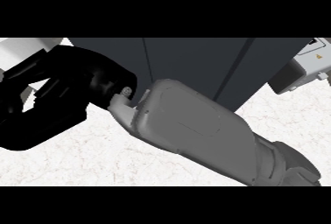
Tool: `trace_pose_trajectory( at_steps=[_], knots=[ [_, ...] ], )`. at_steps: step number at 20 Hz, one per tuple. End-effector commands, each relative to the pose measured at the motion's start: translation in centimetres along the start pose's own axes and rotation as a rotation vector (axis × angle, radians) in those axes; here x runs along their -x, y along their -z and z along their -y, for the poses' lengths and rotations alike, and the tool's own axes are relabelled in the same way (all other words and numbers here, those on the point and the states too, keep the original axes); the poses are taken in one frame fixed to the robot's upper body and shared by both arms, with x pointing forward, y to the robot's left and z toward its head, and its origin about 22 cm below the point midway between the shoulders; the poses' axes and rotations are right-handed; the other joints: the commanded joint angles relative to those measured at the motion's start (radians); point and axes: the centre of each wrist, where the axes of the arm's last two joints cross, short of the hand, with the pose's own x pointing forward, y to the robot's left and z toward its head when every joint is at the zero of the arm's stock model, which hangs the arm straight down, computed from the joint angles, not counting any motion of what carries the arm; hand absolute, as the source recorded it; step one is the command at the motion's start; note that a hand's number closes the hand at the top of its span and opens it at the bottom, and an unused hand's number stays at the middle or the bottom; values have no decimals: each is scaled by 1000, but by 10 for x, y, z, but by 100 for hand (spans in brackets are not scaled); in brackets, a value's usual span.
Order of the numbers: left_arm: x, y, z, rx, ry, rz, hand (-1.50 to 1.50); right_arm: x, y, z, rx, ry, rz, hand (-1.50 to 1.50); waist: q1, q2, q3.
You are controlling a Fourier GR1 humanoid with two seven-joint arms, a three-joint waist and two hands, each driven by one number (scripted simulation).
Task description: Pick up the wine, place it into the cabinet and close the cabinet
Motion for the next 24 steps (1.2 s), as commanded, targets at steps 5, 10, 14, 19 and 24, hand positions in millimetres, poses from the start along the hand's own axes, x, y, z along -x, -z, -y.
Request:
trace_pose_trajectory(
  at_steps=[5,10,14,19,24],
  knots=[
    [-11,8,-3,-18,25,3,-150,17,22,66,168,28,73,150,-32,-5,1],
    [-16,4,-15,-25,24,13,-150,28,13,104,308,39,125,150,-34,-4,1],
    [-14,2,-11,-4,17,0,-150,51,-16,141,370,28,103,150,-46,3,2],
    [-9,2,-1,29,-49,-22,-150,61,-22,149,403,52,127,150,-64,8,1],
    [-11,8,3,32,-64,-16,-150,63,-35,164,441,64,168,150,-79,17,1]
  ],
)
